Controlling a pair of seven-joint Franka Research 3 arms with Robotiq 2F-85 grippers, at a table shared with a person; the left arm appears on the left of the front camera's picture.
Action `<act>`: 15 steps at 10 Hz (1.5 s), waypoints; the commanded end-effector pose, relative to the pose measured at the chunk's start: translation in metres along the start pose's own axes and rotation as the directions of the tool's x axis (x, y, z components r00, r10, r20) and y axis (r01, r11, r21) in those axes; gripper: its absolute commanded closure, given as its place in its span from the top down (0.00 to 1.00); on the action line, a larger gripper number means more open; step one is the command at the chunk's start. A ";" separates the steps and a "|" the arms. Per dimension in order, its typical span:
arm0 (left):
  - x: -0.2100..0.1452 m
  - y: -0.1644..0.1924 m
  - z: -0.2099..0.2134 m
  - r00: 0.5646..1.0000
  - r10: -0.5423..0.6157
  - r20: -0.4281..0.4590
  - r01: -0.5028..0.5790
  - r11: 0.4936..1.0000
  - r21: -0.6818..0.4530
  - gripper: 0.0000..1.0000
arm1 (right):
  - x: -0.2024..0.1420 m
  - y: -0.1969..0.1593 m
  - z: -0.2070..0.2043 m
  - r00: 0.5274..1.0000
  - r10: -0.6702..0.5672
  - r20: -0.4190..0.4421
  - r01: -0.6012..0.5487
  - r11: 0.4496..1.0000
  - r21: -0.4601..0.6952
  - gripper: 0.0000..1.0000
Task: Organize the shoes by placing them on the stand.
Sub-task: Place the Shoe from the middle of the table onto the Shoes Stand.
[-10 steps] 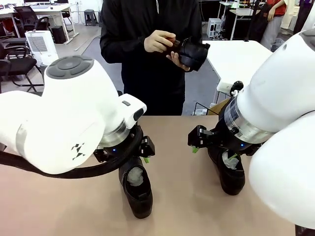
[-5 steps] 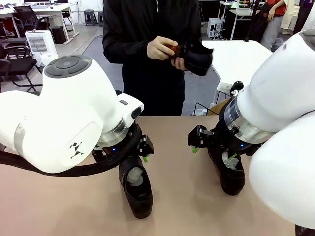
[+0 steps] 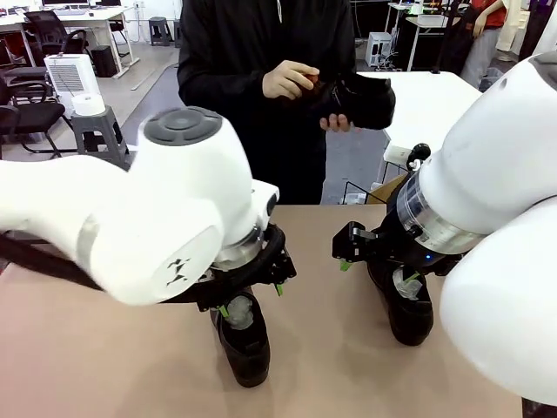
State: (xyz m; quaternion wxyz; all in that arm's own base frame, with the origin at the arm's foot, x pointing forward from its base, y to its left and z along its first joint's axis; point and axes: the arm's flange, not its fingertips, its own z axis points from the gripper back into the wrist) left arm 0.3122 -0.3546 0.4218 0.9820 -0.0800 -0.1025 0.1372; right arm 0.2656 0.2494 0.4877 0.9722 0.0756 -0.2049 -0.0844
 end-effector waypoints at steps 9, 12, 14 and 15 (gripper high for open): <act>0.012 -0.028 -0.062 0.993 0.110 -0.044 -0.108 0.993 0.041 1.00 | 0.003 0.000 0.000 1.000 0.008 -0.013 -0.008 1.000 0.019 1.00; 0.004 -0.030 -0.071 0.997 0.071 -0.017 -0.070 0.996 0.052 0.78 | 0.003 0.000 0.000 1.000 0.008 -0.013 -0.008 1.000 0.019 1.00; 0.005 -0.028 -0.074 0.998 0.063 -0.018 -0.062 0.995 0.076 0.43 | 0.003 0.000 0.000 1.000 0.008 -0.013 -0.008 1.000 0.019 1.00; 0.006 -0.028 -0.073 0.998 0.055 -0.024 -0.053 0.994 0.099 0.24 | 0.003 0.000 0.000 1.000 0.008 -0.013 -0.008 1.000 0.019 1.00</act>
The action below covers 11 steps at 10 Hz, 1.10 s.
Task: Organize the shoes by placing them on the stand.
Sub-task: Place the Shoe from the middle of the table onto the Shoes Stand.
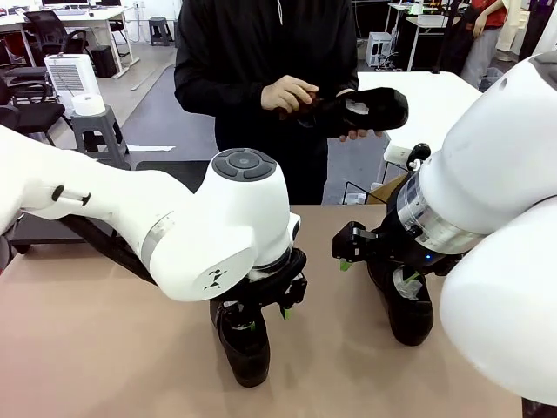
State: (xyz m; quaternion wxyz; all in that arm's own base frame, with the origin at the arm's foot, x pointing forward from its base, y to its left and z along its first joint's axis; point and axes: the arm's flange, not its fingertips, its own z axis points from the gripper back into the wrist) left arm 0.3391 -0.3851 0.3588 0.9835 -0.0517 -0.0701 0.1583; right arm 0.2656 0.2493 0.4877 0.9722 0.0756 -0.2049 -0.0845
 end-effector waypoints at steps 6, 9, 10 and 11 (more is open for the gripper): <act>0.006 0.005 -0.003 1.000 0.012 -0.005 -0.011 0.993 0.120 0.00 | 0.003 0.000 0.000 1.000 0.008 -0.013 -0.008 1.000 0.019 1.00; 0.008 0.015 -0.001 1.000 -0.028 0.002 0.028 0.991 0.133 0.00 | 0.003 0.000 0.000 1.000 0.008 -0.013 -0.008 1.000 0.019 1.00; 0.007 0.026 0.017 0.997 -0.066 0.034 0.061 0.989 0.137 0.00 | 0.003 0.000 0.000 1.000 0.008 -0.013 -0.008 1.000 0.019 1.00; 0.003 0.044 0.050 0.994 -0.105 0.034 0.100 0.985 0.142 0.00 | 0.003 0.000 0.000 1.000 0.008 -0.013 -0.008 1.000 0.019 1.00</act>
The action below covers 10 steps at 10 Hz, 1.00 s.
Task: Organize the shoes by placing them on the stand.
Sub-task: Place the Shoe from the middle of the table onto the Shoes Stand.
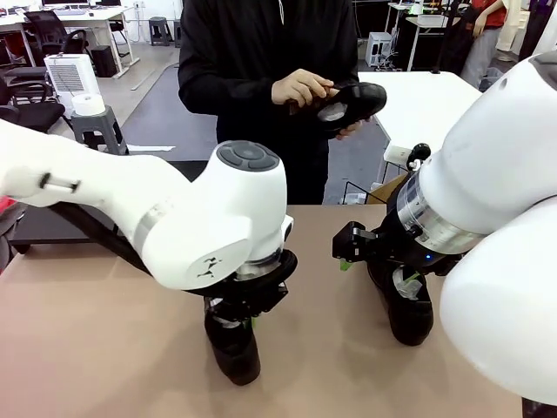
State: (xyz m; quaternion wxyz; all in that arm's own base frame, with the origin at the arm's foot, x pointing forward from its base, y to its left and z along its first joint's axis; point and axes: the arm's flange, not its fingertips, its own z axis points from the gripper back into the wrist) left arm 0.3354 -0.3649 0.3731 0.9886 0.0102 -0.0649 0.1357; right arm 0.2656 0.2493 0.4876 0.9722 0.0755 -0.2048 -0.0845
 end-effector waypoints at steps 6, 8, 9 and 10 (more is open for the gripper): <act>-0.012 0.063 0.084 0.995 -0.089 0.036 0.087 0.995 0.055 0.00 | 0.003 0.000 0.000 1.000 0.008 -0.013 -0.008 1.000 0.019 1.00; -0.019 0.091 0.109 0.991 -0.118 0.058 0.114 0.991 0.068 0.00 | 0.003 0.000 0.000 1.000 0.008 -0.013 -0.008 1.000 0.019 1.00; -0.011 0.114 0.114 0.963 -0.142 0.230 0.131 0.989 0.066 0.00 | 0.003 0.000 0.000 1.000 0.008 -0.013 -0.008 1.000 0.019 1.00; 0.006 0.140 0.130 0.935 -0.125 0.332 0.103 0.991 0.084 0.00 | 0.003 0.000 0.000 1.000 0.008 -0.013 -0.008 1.000 0.019 1.00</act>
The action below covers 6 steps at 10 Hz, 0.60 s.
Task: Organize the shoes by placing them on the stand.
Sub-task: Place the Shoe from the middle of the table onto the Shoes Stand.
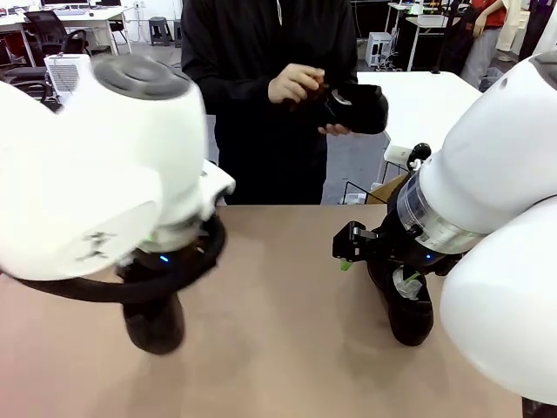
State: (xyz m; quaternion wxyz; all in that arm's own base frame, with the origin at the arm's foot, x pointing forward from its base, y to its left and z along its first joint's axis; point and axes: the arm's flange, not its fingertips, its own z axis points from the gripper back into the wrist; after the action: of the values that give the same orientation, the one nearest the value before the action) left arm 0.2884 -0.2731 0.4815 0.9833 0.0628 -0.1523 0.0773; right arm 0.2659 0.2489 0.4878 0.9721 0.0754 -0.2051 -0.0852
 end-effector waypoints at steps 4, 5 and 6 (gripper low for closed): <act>0.115 0.131 0.008 0.955 -0.181 0.237 0.137 0.972 0.189 0.00 | 0.003 0.000 0.000 1.000 0.009 -0.013 -0.009 1.000 0.020 1.00; 0.147 0.150 -0.007 0.969 -0.160 0.189 0.115 0.967 0.228 0.00 | 0.003 0.000 0.000 1.000 0.009 -0.013 -0.009 1.000 0.020 1.00; 0.175 0.163 -0.021 0.984 -0.146 0.105 0.118 0.965 0.234 0.00 | 0.003 0.000 0.000 1.000 0.009 -0.013 -0.009 1.000 0.020 1.00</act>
State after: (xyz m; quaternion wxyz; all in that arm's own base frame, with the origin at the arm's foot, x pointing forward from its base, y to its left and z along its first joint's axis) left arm 0.3967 -0.0796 0.5247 0.9557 0.1847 -0.2285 0.0199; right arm 0.2658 0.2490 0.4879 0.9720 0.0753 -0.2055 -0.0852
